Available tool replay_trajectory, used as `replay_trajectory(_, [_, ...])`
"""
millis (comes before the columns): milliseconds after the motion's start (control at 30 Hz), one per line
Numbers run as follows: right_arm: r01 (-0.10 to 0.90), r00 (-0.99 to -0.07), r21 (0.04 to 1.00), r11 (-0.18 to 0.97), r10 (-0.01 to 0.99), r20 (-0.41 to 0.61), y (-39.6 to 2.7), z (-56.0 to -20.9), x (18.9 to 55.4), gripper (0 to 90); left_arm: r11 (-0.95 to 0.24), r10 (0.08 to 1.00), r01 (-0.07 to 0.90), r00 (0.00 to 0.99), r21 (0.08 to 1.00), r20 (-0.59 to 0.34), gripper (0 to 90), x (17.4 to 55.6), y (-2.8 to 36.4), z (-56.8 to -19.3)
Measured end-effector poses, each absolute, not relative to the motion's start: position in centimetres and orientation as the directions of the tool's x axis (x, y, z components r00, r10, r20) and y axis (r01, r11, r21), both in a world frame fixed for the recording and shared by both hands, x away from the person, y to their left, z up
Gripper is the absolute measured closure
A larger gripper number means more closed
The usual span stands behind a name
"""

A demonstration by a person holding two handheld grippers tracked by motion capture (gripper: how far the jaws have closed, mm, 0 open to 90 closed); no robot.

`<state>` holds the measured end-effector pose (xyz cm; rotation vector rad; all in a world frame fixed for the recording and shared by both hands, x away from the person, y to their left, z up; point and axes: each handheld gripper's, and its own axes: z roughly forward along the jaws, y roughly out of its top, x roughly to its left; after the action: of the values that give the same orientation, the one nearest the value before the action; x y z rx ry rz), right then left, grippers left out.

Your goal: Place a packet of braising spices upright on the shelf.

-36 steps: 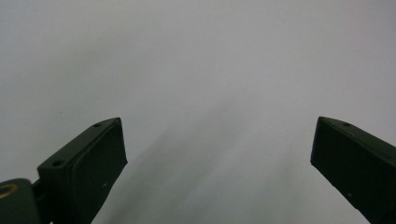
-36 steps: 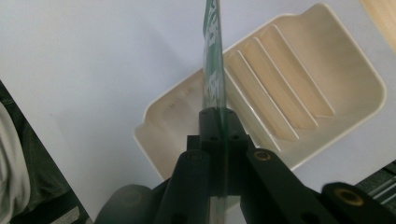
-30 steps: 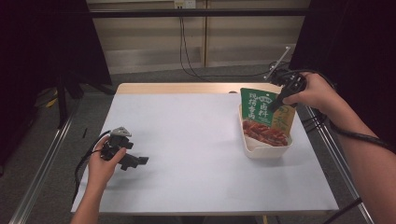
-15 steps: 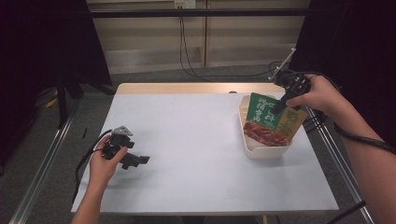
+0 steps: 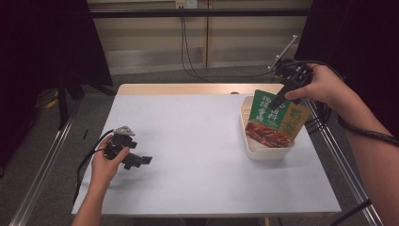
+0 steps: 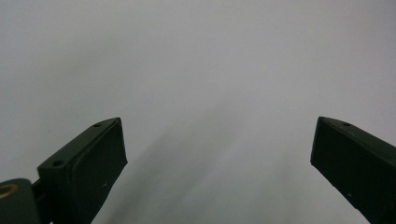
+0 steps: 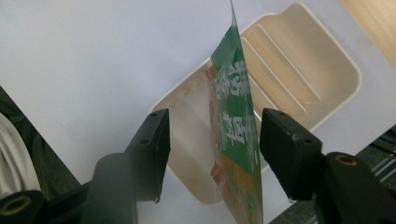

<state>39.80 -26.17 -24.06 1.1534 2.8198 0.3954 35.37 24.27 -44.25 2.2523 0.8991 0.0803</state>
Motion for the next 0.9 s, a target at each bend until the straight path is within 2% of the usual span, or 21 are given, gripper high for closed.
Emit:
replay_trajectory(433, [0.655, -0.737, 0.262, 0.709, 0.676, 0.015, -24.0, -21.0, 39.5, 34.3, -0.512, 0.623, 0.581, 0.758, 0.632, -0.192, 3.1, 35.3, 24.5, -44.0])
replay_trajectory(900, [0.608, -0.784, 0.276, 0.744, 0.619, 0.057, -21.2, -22.5, 39.1, 29.2, -0.514, 0.622, 0.578, 0.76, 0.633, -0.189, 3.1, 35.2, 24.4, -44.0])
